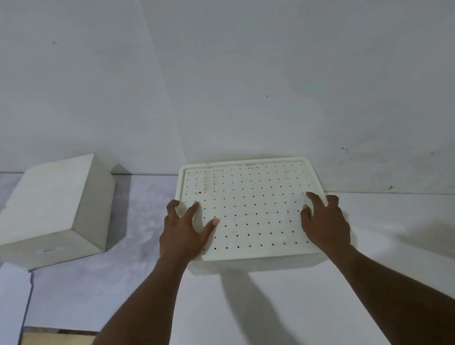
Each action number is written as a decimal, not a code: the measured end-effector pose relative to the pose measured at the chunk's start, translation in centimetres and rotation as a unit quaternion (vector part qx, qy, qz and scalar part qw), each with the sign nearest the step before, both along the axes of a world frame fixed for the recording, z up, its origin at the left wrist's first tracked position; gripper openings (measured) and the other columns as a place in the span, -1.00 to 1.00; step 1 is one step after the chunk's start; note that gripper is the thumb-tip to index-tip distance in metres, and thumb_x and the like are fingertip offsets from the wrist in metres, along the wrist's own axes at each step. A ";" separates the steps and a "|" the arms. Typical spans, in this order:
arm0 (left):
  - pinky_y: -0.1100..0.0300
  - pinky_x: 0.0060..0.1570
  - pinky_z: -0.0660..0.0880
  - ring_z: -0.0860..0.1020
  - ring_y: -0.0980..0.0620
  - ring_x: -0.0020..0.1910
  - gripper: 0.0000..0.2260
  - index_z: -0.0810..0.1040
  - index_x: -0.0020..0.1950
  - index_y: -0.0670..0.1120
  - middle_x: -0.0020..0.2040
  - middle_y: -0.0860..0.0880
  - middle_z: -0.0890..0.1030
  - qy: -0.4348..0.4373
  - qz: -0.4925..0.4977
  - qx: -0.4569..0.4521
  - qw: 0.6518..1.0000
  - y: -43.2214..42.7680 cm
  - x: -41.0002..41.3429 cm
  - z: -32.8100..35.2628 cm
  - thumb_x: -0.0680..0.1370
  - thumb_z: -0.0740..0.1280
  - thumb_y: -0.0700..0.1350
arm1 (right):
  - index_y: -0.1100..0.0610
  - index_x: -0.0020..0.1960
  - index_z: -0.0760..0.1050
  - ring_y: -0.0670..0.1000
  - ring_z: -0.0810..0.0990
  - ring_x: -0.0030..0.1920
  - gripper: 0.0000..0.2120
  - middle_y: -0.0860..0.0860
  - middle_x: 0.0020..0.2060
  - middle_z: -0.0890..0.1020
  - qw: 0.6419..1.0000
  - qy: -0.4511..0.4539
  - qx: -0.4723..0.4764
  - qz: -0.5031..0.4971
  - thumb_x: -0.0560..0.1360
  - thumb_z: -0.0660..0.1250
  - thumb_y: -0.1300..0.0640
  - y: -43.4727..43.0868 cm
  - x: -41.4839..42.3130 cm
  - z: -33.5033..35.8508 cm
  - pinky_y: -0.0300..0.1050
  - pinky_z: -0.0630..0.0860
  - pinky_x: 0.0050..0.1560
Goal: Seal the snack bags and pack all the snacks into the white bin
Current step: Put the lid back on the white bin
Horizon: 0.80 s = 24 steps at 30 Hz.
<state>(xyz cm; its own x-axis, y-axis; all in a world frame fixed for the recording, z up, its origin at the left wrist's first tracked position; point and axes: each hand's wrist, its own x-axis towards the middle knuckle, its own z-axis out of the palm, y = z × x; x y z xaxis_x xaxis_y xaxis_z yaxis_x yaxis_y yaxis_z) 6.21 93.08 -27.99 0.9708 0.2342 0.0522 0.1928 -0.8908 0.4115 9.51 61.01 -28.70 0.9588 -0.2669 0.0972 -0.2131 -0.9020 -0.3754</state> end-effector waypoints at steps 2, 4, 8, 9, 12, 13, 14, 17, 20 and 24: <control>-0.10 0.10 0.56 0.42 -0.17 0.34 -0.35 0.37 0.39 0.22 0.44 -0.03 0.12 0.007 -0.011 0.010 1.000 0.1 0.6 -0.1 0.40 0.21 0.52 | -0.07 0.43 0.38 0.28 0.56 0.13 -0.59 0.18 0.31 0.37 1.000 -0.003 -0.009 -0.012 0.60 0.18 -0.04 0.2 -0.3 -0.1 0.10 0.54 0.01; -0.10 0.13 0.54 0.43 -0.20 0.34 -0.33 0.37 0.41 0.20 0.46 -0.05 0.13 0.017 -0.019 0.019 1.000 0.3 1.3 -0.2 0.40 0.20 0.51 | -0.06 0.44 0.37 0.28 0.56 0.12 -0.59 0.19 0.31 0.37 1.000 0.002 -0.010 -0.024 0.60 0.17 -0.03 0.4 -0.5 -0.2 0.10 0.54 0.00; -0.13 0.28 0.42 0.40 -0.19 0.39 -0.30 0.35 0.45 0.21 0.51 -0.07 0.14 0.029 -0.018 0.048 0.998 0.3 2.3 -0.3 0.41 0.14 0.52 | -0.06 0.46 0.35 0.28 0.54 0.15 -0.58 0.19 0.30 0.35 1.000 0.014 0.008 -0.016 0.60 0.17 -0.03 0.2 -0.1 -0.2 0.11 0.54 0.03; -0.15 0.33 0.36 0.35 -0.17 0.43 -0.30 0.33 0.47 0.22 0.52 -0.07 0.13 0.037 -0.018 0.052 0.998 0.3 2.4 -0.2 0.41 0.12 0.53 | -0.06 0.47 0.34 0.28 0.53 0.18 -0.57 0.19 0.31 0.34 1.000 0.020 0.014 -0.013 0.61 0.16 -0.03 0.1 0.1 -0.2 0.12 0.53 0.06; -0.20 0.46 0.19 0.15 -0.14 0.56 -0.29 0.24 0.51 0.25 0.58 -0.07 0.04 0.071 -0.017 0.049 0.996 0.2 3.1 0.0 0.43 0.08 0.53 | -0.08 0.50 0.29 0.27 0.48 0.25 -0.56 0.19 0.35 0.31 0.999 0.044 0.030 -0.010 0.63 0.13 -0.05 -0.1 0.9 -0.1 0.14 0.49 0.14; -0.21 0.48 0.14 0.09 -0.13 0.58 -0.29 0.22 0.52 0.25 0.59 -0.06 0.02 0.081 -0.017 0.046 0.996 0.1 3.2 0.1 0.43 0.07 0.52 | -0.09 0.51 0.28 0.27 0.47 0.26 -0.56 0.18 0.35 0.30 0.998 0.051 0.033 -0.010 0.63 0.12 -0.06 -0.2 1.1 -0.1 0.14 0.48 0.17; -0.22 0.50 0.10 0.03 -0.13 0.59 -0.28 0.20 0.53 0.25 0.60 -0.06 0.00 0.088 -0.019 0.043 0.995 0.0 3.4 0.2 0.44 0.07 0.52 | -0.09 0.51 0.27 0.27 0.46 0.27 -0.55 0.18 0.36 0.29 0.998 0.059 0.037 -0.010 0.64 0.12 -0.07 -0.3 1.2 -0.1 0.15 0.47 0.18; -0.25 0.52 0.01 -0.06 -0.15 0.60 -0.27 0.16 0.55 0.24 0.61 -0.07 -0.04 0.108 -0.023 0.041 0.993 -0.1 3.6 0.4 0.45 0.06 0.52 | -0.11 0.53 0.23 0.27 0.43 0.31 -0.54 0.19 0.40 0.26 0.996 0.082 0.042 -0.006 0.64 0.10 -0.08 -0.6 1.4 -0.1 0.16 0.45 0.25; -0.26 0.52 -0.07 -0.13 -0.23 0.60 -0.27 0.09 0.58 0.22 0.63 -0.09 -0.07 0.136 -0.025 0.063 0.988 -0.3 3.7 1.1 0.48 0.03 0.50 | -0.13 0.54 0.20 0.28 0.37 0.36 -0.53 0.20 0.42 0.26 0.992 0.114 0.045 -0.002 0.64 0.09 -0.08 -0.6 1.7 0.8 0.19 0.36 0.33; -0.30 0.50 -0.16 -0.21 -0.32 0.58 -0.28 0.01 0.61 0.17 0.64 -0.12 -0.09 0.170 -0.023 0.094 0.981 -1.3 3.5 3.1 0.53 0.12 0.40 | -0.15 0.51 0.24 0.26 0.18 0.50 -0.51 0.14 0.54 0.14 0.987 0.156 -0.007 0.031 0.59 0.17 -0.13 -0.8 1.5 3.3 0.21 0.24 0.41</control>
